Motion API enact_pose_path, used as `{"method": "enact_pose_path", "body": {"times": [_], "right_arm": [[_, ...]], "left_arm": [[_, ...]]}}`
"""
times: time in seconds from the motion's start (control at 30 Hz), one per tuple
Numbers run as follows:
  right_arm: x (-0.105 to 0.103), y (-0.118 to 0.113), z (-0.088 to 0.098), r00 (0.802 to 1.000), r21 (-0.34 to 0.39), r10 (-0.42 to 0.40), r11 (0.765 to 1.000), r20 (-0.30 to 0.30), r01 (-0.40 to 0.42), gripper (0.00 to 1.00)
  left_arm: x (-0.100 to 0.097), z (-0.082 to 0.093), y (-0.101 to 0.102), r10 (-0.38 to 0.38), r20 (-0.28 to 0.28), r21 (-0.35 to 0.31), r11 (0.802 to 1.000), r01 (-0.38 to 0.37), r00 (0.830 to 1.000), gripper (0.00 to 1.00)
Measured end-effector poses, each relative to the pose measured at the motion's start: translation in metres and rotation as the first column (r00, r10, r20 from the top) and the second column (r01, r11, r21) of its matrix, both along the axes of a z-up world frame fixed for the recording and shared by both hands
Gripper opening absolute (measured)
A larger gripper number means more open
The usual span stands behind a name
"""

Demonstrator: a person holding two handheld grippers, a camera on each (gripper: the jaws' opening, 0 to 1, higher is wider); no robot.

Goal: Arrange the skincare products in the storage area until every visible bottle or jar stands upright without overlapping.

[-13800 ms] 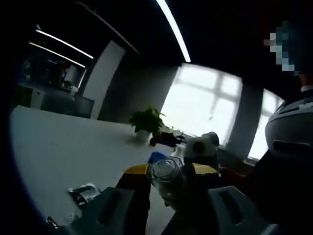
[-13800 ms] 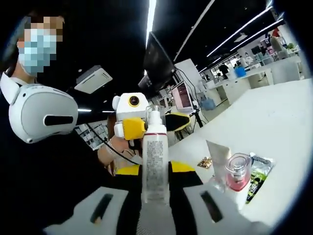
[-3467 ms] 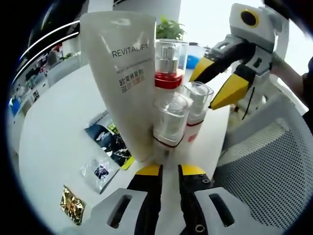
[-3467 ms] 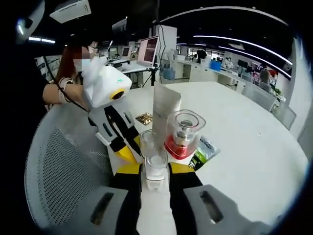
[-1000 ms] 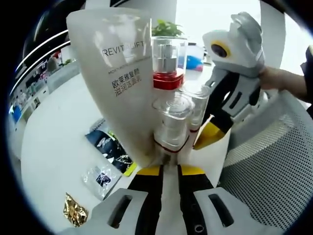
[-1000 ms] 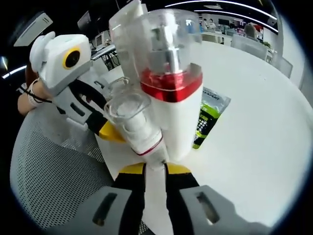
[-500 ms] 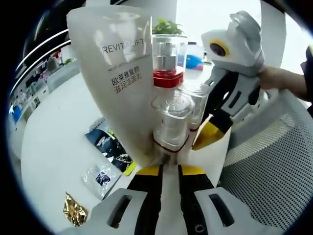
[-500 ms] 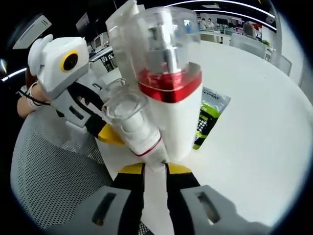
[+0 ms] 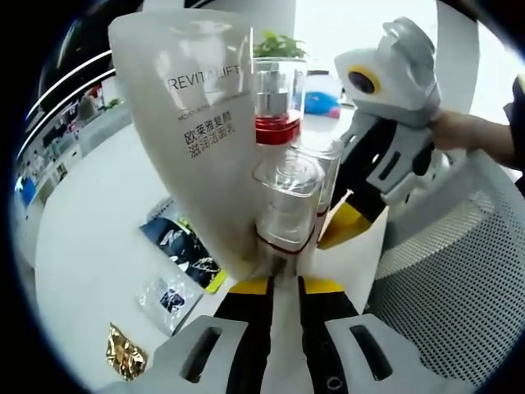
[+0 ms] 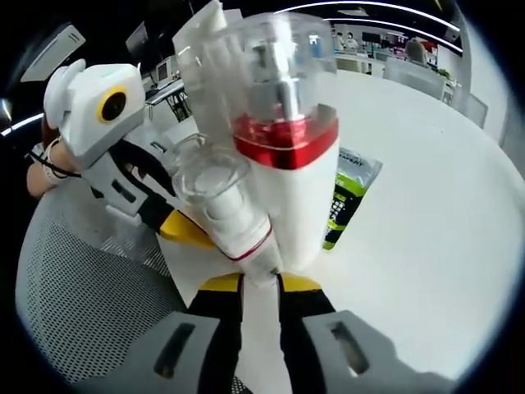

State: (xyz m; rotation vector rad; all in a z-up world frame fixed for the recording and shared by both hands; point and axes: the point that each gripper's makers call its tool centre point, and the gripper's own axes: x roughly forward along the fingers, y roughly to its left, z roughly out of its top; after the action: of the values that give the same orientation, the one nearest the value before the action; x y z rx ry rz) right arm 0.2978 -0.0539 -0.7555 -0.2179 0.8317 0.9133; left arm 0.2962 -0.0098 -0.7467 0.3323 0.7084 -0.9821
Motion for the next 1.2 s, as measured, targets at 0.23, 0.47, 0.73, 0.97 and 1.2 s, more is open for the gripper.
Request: {"method": "enact_pose_path", "body": {"times": [0.23,0.47,0.73,0.97,1.2], "right_arm": [[0.000,0.000,-0.001,1.000,-0.012,0.008,1.000,0.006,-0.008,0.15],[-0.001,-0.001,0.002,1.000,-0.006,0.005,1.000,0.008,-0.005,0.16],[-0.007,-0.007,0.009,1.000,-0.017,-0.004,1.000,0.028,0.004,0.19],[-0.010,-0.007,0.026,0.998,0.011,-0.033,0.999,0.058,0.033,0.25],[-0.013,-0.012,0.043,0.994,0.021,-0.038,0.999,0.098,0.036,0.37]], "left_arm": [[0.000,0.000,0.000,-0.001,0.001,0.001,1.000,0.001,1.000,0.09],[0.000,0.001,0.000,-0.001,0.004,-0.003,1.000,0.001,1.000,0.09],[0.001,0.005,0.004,0.012,0.013,-0.012,1.000,-0.012,1.000,0.11],[0.006,0.021,0.016,0.062,0.030,-0.030,0.998,-0.061,0.998,0.15],[0.016,0.050,0.038,0.143,0.105,-0.047,0.989,-0.138,0.984,0.31]]}}
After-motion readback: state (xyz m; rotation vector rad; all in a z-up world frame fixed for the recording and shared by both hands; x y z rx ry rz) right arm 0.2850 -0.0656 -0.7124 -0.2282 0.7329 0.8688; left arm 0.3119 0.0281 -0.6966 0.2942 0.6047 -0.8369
